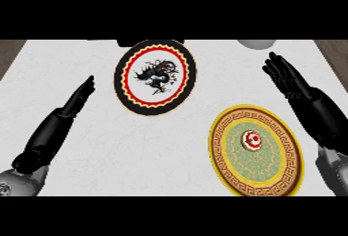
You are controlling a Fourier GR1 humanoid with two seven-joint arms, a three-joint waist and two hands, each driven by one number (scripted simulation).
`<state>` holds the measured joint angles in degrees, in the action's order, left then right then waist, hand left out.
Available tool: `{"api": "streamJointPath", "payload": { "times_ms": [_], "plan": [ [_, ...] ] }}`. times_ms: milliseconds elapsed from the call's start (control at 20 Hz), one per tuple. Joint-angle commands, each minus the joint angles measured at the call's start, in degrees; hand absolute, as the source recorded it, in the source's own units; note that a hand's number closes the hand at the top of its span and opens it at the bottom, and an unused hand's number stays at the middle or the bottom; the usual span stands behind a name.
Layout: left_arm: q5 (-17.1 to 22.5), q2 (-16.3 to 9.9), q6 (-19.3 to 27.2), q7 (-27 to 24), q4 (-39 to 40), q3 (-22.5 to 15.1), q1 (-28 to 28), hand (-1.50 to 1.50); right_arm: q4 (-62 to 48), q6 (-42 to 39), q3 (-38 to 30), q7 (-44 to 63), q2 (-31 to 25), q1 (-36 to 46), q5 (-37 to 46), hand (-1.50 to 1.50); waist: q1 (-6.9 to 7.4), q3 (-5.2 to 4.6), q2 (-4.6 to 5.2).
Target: Pick the cupcake from the plate and place it in the plate
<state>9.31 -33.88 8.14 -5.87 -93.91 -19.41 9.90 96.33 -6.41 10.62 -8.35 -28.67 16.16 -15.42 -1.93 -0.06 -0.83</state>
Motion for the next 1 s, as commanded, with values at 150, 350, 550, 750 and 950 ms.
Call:
{"api": "streamJointPath", "payload": {
  "times_ms": [150,350,550,750,950],
  "plan": [
    [2.94,2.71,2.65,4.96,-0.08,5.33,4.02,0.0,2.4,-2.49,14.05,2.04,8.68,2.87,4.21,1.5,3.54,0.04,1.0],
    [5.38,3.24,2.81,5.39,1.69,6.64,2.11,0.0,0.88,0.98,13.9,7.78,-7.56,7.51,27.22,1.5,1.72,-1.19,-0.74],
    [7.42,2.7,2.22,6.06,2.16,9.86,3.38,0.0,-4.88,17.36,22.88,6.37,12.04,-5.7,31.0,-1.5,2.12,0.16,1.02],
    [7.62,3.43,1.03,4.7,5.25,10.91,3.76,0.0,-6.65,23.55,22.39,-4.86,19.64,-10.74,27.67,-1.5,1.62,0.12,1.04],
    [7.82,3.73,-0.53,7.66,5.07,12.65,5.65,0.0,-4.37,22.93,18.7,-13.09,17.67,-14.15,25.51,-1.5,1.57,0.09,0.82]
  ]
}}
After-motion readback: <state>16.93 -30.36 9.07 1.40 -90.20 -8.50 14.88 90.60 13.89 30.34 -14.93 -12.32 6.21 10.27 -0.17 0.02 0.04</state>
